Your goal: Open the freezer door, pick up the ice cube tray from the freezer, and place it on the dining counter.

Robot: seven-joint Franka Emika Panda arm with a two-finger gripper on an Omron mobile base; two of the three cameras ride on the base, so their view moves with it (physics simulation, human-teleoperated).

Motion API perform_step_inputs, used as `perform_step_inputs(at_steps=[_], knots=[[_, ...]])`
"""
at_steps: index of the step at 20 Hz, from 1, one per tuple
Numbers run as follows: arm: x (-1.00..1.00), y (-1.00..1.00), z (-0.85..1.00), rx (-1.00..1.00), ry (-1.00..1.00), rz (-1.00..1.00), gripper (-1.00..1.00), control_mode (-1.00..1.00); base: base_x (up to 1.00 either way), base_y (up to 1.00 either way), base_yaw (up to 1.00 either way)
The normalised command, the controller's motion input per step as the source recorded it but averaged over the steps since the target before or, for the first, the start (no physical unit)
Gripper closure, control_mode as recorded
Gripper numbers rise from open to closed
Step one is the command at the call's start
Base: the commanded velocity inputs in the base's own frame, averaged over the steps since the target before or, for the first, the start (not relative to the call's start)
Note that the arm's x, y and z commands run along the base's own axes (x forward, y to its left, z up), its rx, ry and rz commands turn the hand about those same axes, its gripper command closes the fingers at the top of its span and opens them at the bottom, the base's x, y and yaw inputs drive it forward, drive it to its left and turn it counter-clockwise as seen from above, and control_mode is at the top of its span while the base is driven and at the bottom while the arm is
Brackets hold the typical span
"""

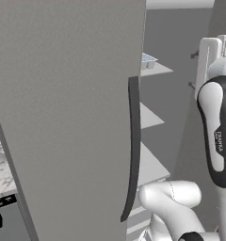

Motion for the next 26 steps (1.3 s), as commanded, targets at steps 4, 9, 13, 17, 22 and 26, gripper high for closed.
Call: perform_step_inputs(at_steps=[4,9,13,17,22,26], knots=[[0.44,0.0,0.0,0.0,0.01,0.0,-1.0,-1.0,0.0,0.0,0.0],[0.44,0.0,0.0,0.0,0.05,0.01,-1.0,-1.0,0.0,0.0,0.0],[0.44,-0.02,0.0,0.0,0.04,0.02,-1.0,-1.0,0.0,0.0,0.0],[0.47,-0.07,0.0,0.0,0.01,0.04,-1.0,-1.0,0.0,0.0,0.0],[0.47,-0.09,0.0,0.0,0.0,0.05,-1.0,-1.0,0.0,0.0,0.0],[0.44,-0.02,-0.01,0.0,0.0,0.06,-1.0,-1.0,0.0,0.0,0.0]])
